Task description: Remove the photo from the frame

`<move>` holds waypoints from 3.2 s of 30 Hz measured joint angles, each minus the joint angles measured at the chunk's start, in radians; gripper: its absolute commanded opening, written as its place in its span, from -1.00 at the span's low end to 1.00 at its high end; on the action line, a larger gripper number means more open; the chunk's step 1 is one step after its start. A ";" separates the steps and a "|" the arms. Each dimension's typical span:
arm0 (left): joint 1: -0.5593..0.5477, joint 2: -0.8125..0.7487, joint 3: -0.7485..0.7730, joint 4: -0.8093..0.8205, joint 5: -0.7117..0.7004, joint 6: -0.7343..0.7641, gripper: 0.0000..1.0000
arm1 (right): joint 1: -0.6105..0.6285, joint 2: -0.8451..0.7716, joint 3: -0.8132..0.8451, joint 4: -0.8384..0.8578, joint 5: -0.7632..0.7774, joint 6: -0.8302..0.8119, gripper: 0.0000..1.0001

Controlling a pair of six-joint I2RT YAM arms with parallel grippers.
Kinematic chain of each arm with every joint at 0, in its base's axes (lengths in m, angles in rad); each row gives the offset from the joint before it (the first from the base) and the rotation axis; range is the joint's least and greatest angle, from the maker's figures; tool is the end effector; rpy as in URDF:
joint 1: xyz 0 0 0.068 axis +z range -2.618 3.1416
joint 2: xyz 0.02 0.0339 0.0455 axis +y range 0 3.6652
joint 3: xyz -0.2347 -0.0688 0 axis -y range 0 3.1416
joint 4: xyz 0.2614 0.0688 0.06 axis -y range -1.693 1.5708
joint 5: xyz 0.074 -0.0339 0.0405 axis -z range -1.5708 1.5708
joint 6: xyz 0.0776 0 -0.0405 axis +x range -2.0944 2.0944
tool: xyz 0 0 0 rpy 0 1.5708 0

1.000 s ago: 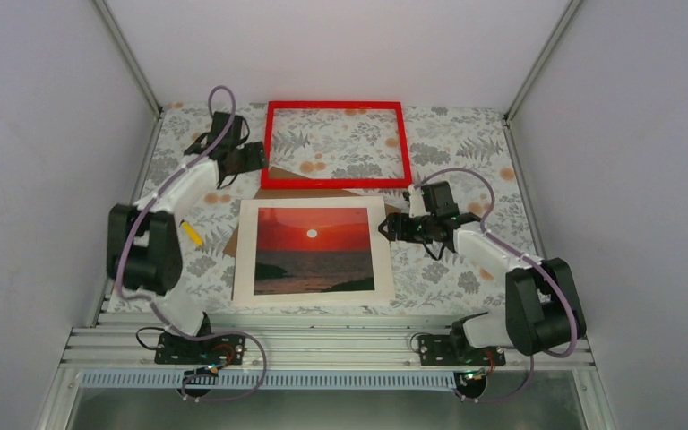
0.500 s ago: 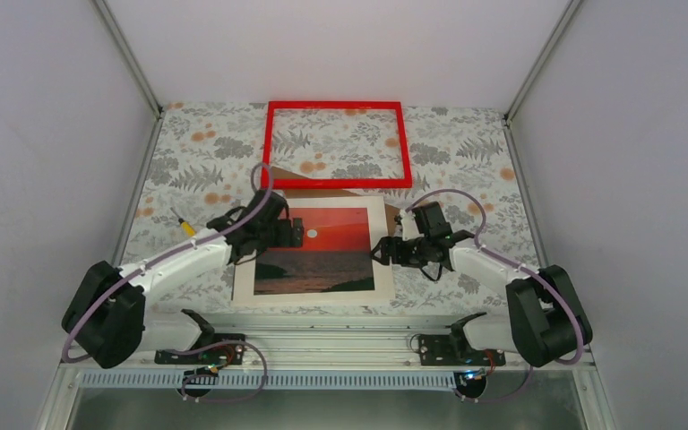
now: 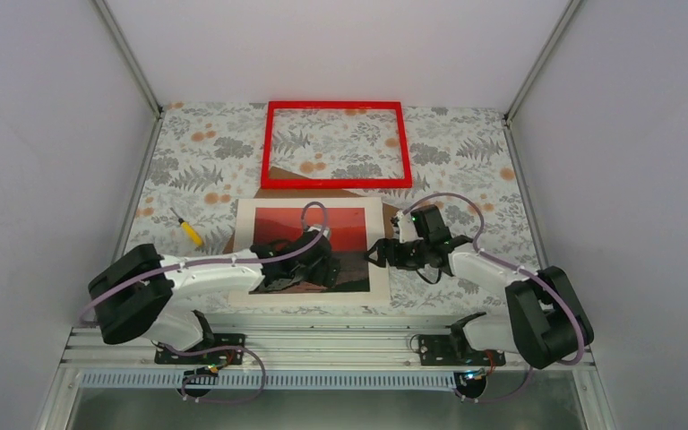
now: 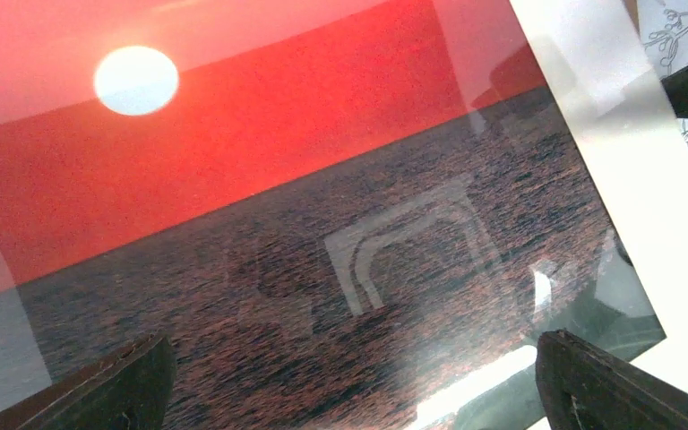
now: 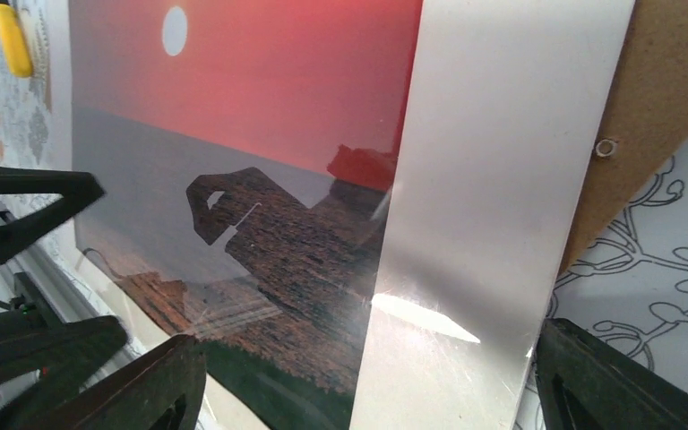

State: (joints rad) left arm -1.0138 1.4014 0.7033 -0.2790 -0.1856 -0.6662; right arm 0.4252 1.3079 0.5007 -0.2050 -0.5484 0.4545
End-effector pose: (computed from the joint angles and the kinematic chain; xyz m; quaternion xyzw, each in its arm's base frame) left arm 0.1725 -0.2499 0.0982 0.1380 0.9425 -0.1577 0.2604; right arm 0.2178 0.1430 0.0739 -0.0611 0.9263 0.3485 0.1293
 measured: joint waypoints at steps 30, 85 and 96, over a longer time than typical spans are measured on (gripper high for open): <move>0.131 0.074 -0.061 0.129 0.064 -0.065 1.00 | 0.000 -0.085 -0.006 -0.001 -0.023 0.008 0.65; 0.187 0.006 -0.103 0.057 0.058 -0.079 1.00 | 0.060 -0.166 -0.109 -0.058 -0.077 0.098 0.62; 0.187 0.011 -0.103 0.074 0.058 -0.079 1.00 | 0.066 -0.202 -0.097 -0.099 -0.081 0.098 0.62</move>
State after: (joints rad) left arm -0.8265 1.4128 0.6003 -0.2047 -0.1280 -0.7448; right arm 0.4908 1.1061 0.4042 -0.3042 -0.6292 0.5522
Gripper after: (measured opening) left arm 0.997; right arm 0.810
